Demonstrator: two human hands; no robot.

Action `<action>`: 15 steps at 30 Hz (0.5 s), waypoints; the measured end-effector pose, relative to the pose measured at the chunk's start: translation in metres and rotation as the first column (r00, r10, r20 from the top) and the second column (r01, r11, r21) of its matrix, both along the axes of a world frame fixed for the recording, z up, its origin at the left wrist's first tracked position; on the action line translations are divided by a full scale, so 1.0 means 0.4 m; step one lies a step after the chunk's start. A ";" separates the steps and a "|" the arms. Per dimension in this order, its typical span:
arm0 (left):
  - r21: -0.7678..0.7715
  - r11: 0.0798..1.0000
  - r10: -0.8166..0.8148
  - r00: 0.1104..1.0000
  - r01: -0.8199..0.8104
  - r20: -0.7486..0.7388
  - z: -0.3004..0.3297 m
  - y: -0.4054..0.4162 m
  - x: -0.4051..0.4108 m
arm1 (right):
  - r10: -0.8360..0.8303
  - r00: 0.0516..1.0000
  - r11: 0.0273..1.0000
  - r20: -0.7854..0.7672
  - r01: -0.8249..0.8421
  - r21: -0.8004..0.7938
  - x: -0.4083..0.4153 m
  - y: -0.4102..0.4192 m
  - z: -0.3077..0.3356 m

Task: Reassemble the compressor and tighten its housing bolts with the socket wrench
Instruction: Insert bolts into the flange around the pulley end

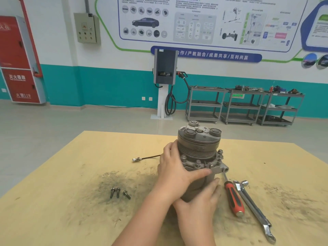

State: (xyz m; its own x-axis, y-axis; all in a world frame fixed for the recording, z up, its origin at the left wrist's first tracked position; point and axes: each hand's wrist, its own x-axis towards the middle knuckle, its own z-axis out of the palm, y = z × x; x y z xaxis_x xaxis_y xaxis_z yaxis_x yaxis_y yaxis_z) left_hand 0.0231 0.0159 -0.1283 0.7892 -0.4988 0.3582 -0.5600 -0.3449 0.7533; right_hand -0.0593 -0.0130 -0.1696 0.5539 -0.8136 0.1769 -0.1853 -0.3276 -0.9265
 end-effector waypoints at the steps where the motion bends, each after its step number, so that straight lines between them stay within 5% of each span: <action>1: 0.042 0.998 0.042 0.999 -0.044 0.030 -0.003 -0.003 -0.023 | 0.020 0.999 0.999 0.040 -0.021 0.027 0.013 -0.002 0.007; 4: 0.073 0.997 0.024 0.995 -0.032 0.102 -0.013 0.026 -0.042 | -0.013 0.981 0.998 0.195 0.000 0.070 0.031 -0.030 0.001; 6: -0.093 0.995 -0.017 0.999 0.021 0.042 -0.017 0.071 0.001 | -0.014 0.977 0.999 0.211 0.006 0.040 0.022 -0.047 -0.011; 8: -0.137 0.984 0.110 0.994 -0.110 -0.006 -0.036 0.129 0.088 | 0.000 0.978 1.000 0.207 -0.006 0.030 0.013 -0.062 -0.024; 10: 0.182 0.941 0.295 0.955 -0.284 -0.037 -0.059 0.190 0.190 | 0.010 0.978 0.999 0.209 -0.017 0.028 0.010 -0.071 -0.032; 12: 0.529 0.809 0.350 0.933 -0.256 -0.085 -0.086 0.236 0.266 | 0.009 0.976 1.000 0.216 -0.012 0.015 0.008 -0.070 -0.034; 15: 0.609 0.762 0.377 0.916 -0.220 -0.140 -0.113 0.278 0.312 | -0.019 0.975 1.000 0.219 0.017 0.014 0.008 -0.064 -0.038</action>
State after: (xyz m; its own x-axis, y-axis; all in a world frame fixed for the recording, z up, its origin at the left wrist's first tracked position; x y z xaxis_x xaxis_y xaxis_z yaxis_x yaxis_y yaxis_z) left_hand 0.1481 0.1272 -0.1736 0.9529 -0.2714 -0.1353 -0.1832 -0.8708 0.4562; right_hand -0.0559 -0.0387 -0.1847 0.4879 -0.8258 0.2828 0.0171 -0.3149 -0.9490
